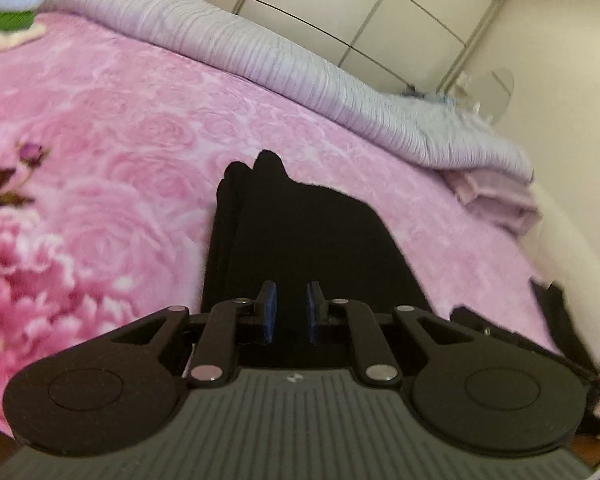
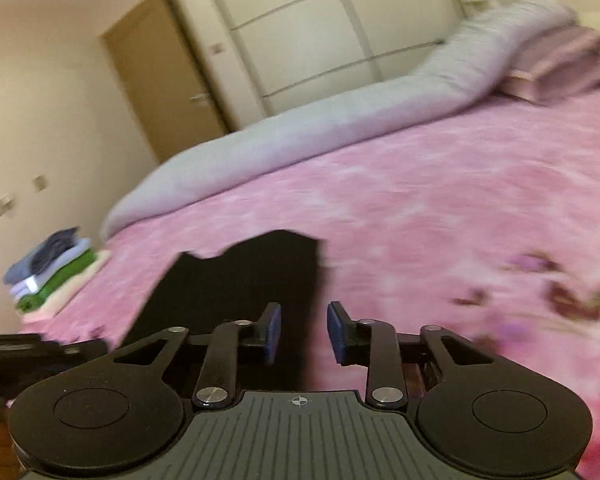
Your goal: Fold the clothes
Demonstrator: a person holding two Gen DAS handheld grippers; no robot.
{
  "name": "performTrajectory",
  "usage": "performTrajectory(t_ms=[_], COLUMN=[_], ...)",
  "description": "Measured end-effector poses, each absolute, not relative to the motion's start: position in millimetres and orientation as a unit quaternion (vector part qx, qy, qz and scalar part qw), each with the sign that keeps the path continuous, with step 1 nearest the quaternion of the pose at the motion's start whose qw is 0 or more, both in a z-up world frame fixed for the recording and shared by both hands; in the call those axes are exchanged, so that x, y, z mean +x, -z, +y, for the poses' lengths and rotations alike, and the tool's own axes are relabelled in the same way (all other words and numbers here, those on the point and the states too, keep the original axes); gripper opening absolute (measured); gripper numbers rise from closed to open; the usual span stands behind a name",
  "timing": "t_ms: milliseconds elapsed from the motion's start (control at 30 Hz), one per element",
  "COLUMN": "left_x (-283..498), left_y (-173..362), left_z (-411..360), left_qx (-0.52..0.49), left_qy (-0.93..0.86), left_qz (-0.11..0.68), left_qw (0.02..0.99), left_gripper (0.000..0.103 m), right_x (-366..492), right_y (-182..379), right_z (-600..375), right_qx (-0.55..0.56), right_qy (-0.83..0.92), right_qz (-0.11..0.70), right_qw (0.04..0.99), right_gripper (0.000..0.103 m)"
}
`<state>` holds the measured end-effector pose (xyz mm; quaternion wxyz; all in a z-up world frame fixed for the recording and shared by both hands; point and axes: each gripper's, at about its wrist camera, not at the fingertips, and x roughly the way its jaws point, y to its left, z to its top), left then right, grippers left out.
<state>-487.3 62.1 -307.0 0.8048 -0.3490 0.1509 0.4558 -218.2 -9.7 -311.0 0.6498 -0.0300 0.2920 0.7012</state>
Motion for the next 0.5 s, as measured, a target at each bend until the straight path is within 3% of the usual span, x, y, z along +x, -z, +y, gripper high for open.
performTrajectory(t_ms=[233, 400, 500], left_x=[-489, -485, -483], left_y=[336, 331, 320], left_z=[57, 57, 57], left_qx=[-0.308, -0.299, -0.303], left_qy=[-0.48, -0.489, -0.494], left_qz=[0.191, 0.208, 0.209], left_qw=[0.799, 0.793, 0.788], left_gripper=[0.003, 0.003, 0.002], right_x=[-266, -313, -304], right_y=[345, 365, 355], right_z=[-2, -4, 0], right_qx=[-0.109, -0.252, -0.237], right_qy=[-0.713, -0.706, -0.706], right_qz=[0.244, 0.082, 0.118], right_qw=[0.648, 0.657, 0.657], right_gripper=[0.029, 0.029, 0.03])
